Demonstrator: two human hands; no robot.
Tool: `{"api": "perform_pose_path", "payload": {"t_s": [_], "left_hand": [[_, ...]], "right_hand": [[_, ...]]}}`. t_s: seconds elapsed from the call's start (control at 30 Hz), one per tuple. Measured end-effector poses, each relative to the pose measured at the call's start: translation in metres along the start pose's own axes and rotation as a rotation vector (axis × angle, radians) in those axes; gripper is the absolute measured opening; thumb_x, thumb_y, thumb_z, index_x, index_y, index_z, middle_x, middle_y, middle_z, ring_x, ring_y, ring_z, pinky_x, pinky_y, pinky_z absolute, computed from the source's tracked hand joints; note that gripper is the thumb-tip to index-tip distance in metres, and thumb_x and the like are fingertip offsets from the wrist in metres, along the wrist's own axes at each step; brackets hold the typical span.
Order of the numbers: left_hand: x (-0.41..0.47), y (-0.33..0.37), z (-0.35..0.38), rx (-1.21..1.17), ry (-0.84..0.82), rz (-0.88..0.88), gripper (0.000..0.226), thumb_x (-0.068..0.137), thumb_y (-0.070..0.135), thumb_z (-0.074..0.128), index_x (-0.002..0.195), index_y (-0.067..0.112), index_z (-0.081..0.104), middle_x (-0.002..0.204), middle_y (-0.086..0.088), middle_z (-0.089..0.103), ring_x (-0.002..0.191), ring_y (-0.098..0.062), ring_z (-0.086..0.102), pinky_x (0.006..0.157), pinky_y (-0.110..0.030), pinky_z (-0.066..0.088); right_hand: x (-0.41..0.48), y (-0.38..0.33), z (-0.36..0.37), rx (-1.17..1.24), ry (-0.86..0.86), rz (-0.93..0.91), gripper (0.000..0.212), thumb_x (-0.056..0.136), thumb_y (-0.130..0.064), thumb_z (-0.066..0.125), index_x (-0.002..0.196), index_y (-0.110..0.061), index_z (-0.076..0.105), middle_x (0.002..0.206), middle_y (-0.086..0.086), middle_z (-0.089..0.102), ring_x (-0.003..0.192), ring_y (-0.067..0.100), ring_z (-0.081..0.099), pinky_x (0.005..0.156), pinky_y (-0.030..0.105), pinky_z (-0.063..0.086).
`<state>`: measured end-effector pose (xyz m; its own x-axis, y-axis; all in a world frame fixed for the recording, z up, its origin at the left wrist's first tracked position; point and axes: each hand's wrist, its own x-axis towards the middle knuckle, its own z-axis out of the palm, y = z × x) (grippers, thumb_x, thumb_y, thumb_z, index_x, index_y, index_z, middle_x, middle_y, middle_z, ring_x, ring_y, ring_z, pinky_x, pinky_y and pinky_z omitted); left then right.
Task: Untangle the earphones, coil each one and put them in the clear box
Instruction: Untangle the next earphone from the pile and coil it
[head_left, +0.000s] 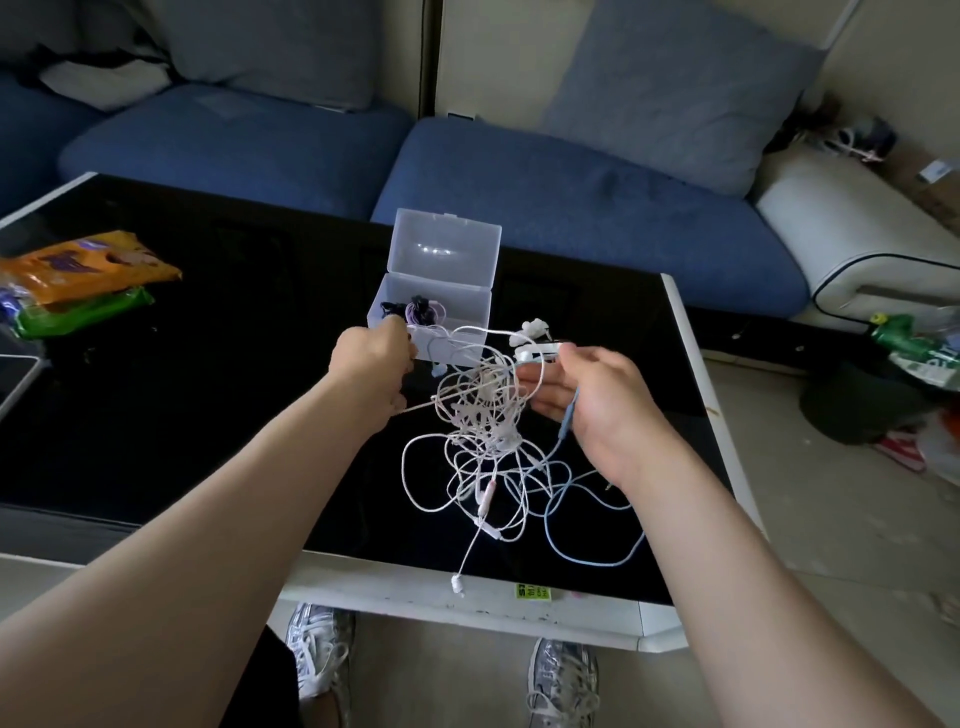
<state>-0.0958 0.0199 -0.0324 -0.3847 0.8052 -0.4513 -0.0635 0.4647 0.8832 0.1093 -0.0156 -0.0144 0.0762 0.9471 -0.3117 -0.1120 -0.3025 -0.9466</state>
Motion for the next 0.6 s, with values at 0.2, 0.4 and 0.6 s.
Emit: {"api": "perform_pose_path", "payload": {"t_s": [0.2,0.4,0.6], "left_hand": [[-0.008,0.005,-0.008,-0.089,-0.138,-0.070,0.005,0.078,0.015,0.057,0.074,0.013,0.053,0.074,-0.013,0.069,0.036,-0.013,0.030,0.045,-0.023,0.030],[0.002,-0.007,-0.004,0.138,-0.058,0.101,0.020,0.096,0.017,0.065,0.078,0.012,0.061,0.070,-0.009,0.068,0.040,-0.014,0.047,0.044,-0.022,0.033],[0.007,-0.011,-0.011,0.436,-0.049,0.407,0.013,0.094,0.020,0.073,0.085,0.011,0.075,0.082,-0.003,0.074,0.072,-0.019,0.068,0.063,-0.026,0.047]], "right_hand": [[0.002,0.014,-0.006,-0.254,0.048,0.037,0.019,0.115,-0.023,0.039,0.115,-0.013,0.055,0.088,0.005,0.082,0.083,0.026,0.080,0.079,0.038,0.053],[0.002,0.018,-0.004,-0.348,0.000,0.002,0.020,0.115,-0.024,0.036,0.116,-0.016,0.055,0.089,0.001,0.082,0.083,0.021,0.080,0.075,0.035,0.049],[0.001,0.018,-0.004,-0.474,-0.006,-0.019,0.029,0.104,-0.005,0.043,0.115,-0.020,0.065,0.090,0.001,0.082,0.074,0.010,0.076,0.069,0.026,0.051]]}}
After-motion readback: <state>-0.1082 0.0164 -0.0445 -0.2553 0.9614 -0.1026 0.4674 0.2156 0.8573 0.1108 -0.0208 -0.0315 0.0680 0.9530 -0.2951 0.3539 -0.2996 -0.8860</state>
